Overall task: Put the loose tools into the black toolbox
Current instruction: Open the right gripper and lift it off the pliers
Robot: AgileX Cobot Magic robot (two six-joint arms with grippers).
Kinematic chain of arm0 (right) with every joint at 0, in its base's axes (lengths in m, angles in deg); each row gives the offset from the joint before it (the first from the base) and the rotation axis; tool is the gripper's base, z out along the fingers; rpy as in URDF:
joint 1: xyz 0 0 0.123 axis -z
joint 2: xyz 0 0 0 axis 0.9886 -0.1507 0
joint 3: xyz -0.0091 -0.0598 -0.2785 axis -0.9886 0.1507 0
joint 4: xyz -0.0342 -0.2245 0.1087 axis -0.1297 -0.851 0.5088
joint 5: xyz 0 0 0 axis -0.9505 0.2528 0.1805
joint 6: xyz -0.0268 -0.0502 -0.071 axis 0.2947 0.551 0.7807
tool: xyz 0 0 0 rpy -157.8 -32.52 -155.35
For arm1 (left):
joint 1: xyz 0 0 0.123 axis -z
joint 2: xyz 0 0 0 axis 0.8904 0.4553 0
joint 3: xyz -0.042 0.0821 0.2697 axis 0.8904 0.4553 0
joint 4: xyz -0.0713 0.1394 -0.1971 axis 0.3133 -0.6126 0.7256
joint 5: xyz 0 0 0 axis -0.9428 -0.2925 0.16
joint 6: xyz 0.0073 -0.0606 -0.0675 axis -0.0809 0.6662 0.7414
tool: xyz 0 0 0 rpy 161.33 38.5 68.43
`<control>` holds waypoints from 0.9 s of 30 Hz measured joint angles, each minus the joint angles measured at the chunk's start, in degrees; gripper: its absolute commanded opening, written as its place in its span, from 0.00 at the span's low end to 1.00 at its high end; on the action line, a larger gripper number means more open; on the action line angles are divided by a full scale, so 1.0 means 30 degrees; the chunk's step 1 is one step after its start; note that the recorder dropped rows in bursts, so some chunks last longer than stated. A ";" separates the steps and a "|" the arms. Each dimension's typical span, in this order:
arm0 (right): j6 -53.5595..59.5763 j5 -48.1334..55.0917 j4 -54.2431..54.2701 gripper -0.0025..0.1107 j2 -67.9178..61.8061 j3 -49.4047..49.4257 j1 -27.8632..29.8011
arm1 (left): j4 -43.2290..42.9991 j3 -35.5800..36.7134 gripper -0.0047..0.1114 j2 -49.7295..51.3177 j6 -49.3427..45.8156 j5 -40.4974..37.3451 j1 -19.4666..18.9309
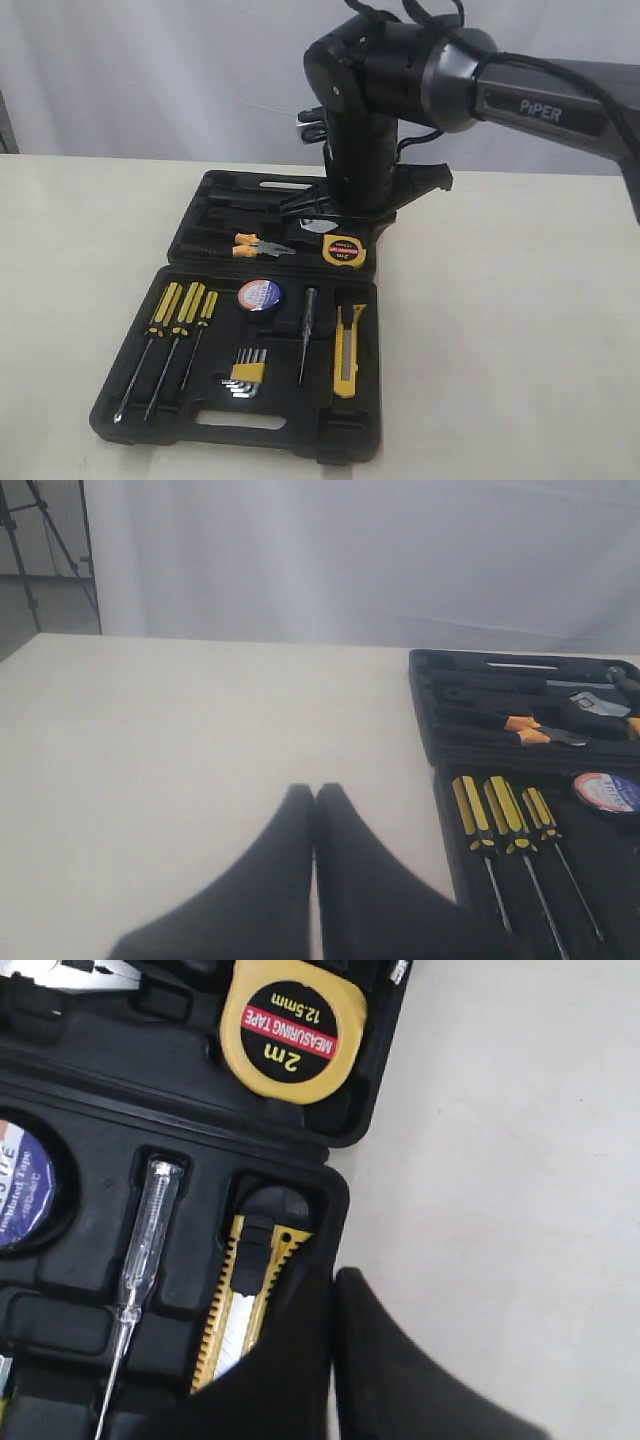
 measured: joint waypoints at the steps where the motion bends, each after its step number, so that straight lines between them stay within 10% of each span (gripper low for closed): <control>1: 0.0038 0.0000 0.0000 0.02 0.0146 0.0000 0.0000 | 0.0000 0.0000 0.04 0.0000 0.0000 0.0000 0.0000; 18: 0.0475 0.0047 0.0466 0.02 0.0697 0.0000 0.0000 | 0.0000 0.0000 0.04 0.0000 0.0000 0.0000 0.0000; 27: 1.0856 -0.5146 0.8985 0.02 0.0019 -0.0280 0.0903 | 0.0000 0.0000 0.04 0.0000 0.0000 0.0000 0.0000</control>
